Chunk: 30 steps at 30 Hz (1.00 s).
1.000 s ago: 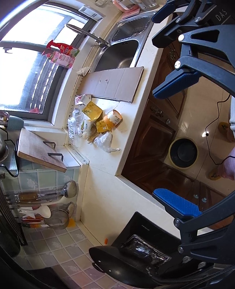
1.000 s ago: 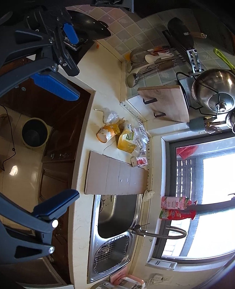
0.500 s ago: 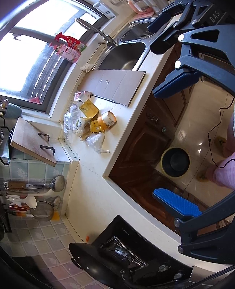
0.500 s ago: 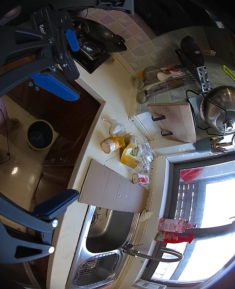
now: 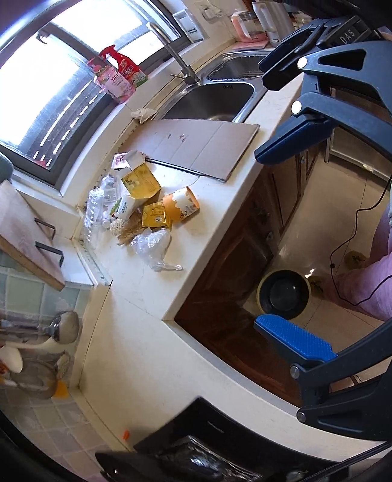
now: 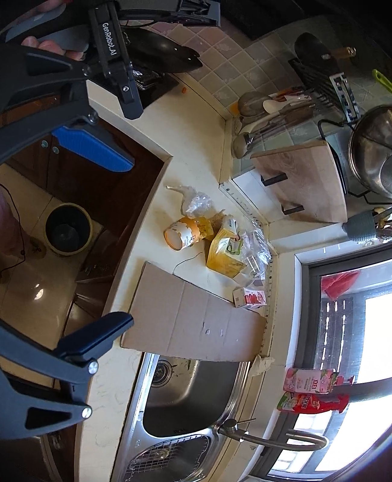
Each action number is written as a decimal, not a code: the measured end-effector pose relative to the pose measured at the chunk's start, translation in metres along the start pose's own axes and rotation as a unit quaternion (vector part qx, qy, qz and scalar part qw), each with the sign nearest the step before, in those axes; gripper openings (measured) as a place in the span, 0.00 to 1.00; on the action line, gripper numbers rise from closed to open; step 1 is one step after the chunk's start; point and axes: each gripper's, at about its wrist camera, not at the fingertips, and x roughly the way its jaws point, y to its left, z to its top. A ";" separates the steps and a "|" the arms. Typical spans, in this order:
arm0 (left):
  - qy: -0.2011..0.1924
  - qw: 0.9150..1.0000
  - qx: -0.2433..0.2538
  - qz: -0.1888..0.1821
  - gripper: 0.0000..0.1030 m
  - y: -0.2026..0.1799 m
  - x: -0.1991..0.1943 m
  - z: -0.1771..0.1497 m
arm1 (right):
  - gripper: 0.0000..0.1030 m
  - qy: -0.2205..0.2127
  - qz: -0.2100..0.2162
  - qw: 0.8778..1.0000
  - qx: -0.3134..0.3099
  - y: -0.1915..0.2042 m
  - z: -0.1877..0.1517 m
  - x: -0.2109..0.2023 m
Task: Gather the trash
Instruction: 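Grasp the clear plastic bag with left tool while right tool grasps the cake cup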
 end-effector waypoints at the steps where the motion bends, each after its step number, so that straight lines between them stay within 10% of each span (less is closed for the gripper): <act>1: 0.010 1.000 -0.001 -0.006 0.96 0.001 0.012 0.011 | 0.88 0.006 -0.002 1.000 0.006 -0.003 0.006 0.009; 24: 0.132 0.988 -0.053 -0.062 0.91 0.047 0.248 0.174 | 0.86 0.156 0.037 0.987 -0.005 0.017 0.053 0.250; 30: 0.143 0.987 -0.031 -0.062 0.64 0.036 0.272 0.178 | 0.68 0.172 0.036 0.985 -0.003 0.019 0.051 0.269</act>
